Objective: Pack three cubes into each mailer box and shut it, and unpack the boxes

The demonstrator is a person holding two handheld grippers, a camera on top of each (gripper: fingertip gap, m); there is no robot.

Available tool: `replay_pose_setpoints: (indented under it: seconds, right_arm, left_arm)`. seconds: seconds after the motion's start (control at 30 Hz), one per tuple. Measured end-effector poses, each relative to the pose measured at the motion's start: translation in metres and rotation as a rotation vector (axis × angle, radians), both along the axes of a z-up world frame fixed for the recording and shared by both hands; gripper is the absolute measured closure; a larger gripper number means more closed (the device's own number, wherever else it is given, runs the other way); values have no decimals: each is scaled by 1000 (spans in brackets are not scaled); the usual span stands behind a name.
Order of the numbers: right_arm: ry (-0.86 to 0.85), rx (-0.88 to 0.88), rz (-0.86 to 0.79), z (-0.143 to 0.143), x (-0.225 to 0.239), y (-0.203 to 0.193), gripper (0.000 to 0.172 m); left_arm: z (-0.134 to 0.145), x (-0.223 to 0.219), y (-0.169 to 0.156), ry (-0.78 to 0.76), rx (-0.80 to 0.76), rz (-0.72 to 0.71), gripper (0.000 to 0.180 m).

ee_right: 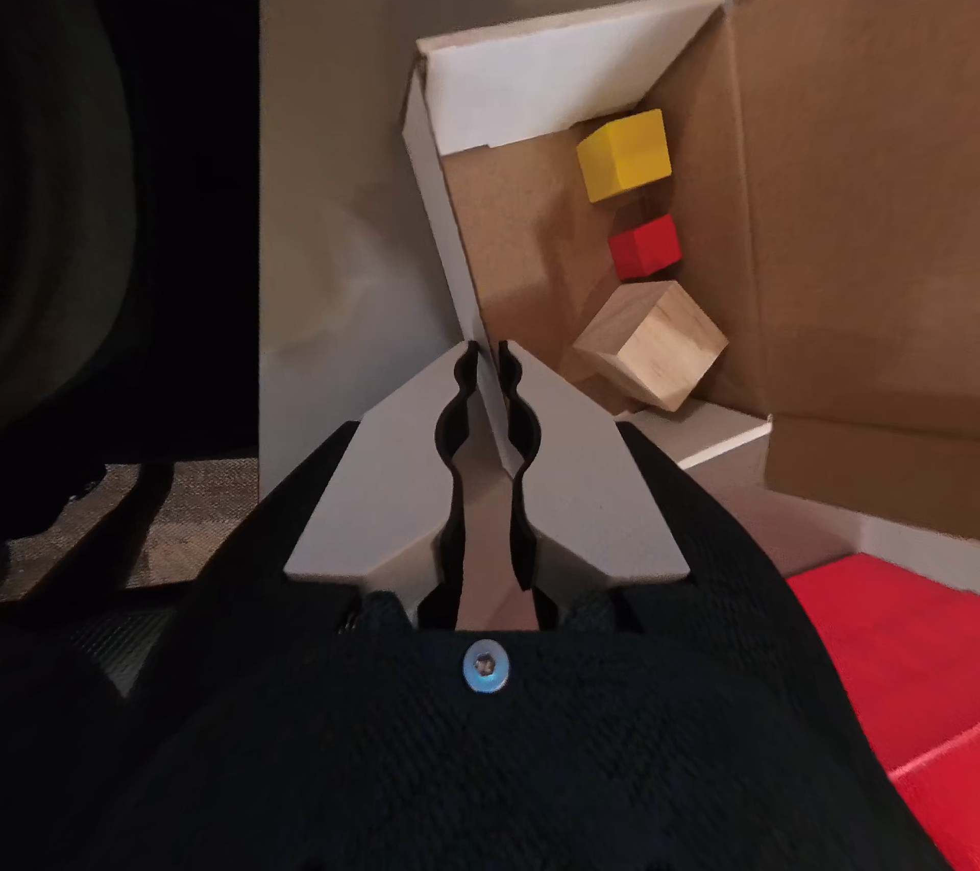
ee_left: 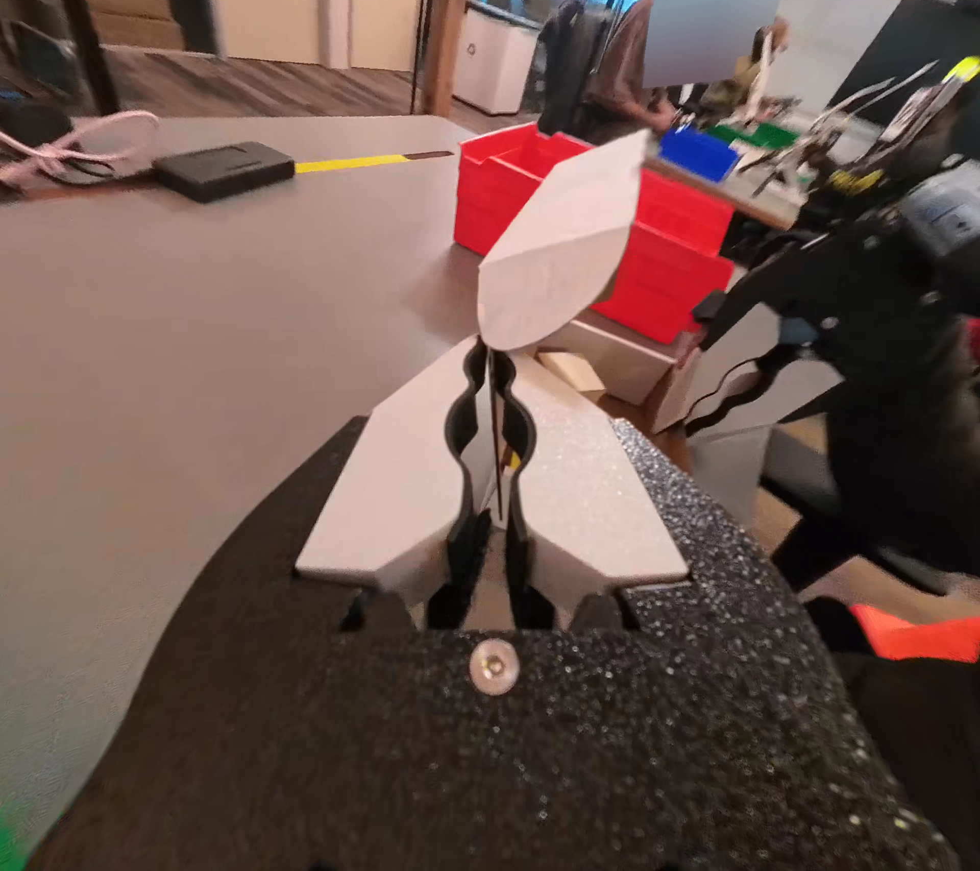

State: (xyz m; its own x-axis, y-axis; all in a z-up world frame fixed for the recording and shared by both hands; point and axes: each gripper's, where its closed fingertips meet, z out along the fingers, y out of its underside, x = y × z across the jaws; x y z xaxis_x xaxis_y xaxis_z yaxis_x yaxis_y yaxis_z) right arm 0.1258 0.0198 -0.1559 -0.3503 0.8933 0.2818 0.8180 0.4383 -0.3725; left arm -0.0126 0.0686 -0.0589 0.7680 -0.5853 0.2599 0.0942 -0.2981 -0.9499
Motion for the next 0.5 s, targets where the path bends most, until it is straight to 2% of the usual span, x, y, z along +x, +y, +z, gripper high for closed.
replay_pose_setpoints:
  seconds: [0.03, 0.1, 0.17, 0.27, 0.37, 0.5]
  right_arm:
    - [-1, -11, -12, 0, 4, 2, 165]
    - [8, -39, -26, 1, 9, 4, 164]
    - [26, -48, -48, 6, 16, 8, 154]
    - [132, -154, -54, 27, 19, -2, 147]
    - [241, -143, -103, 47, 20, 6, 142]
    - [201, -145, -213, 40, 16, 15, 130]
  left_arm:
    - [-1, 0, 1, -50, -18, -6, 180]
    - [-3, 1, 4, -111, -36, -15, 180]
    - [-1, 4, 3, -133, -31, -25, 180]
    - [2, 9, 0, -100, -15, -33, 180]
    - [5, 14, -3, -81, -5, -36, 180]
    - [5, 20, -7, -67, 0, -42, 180]
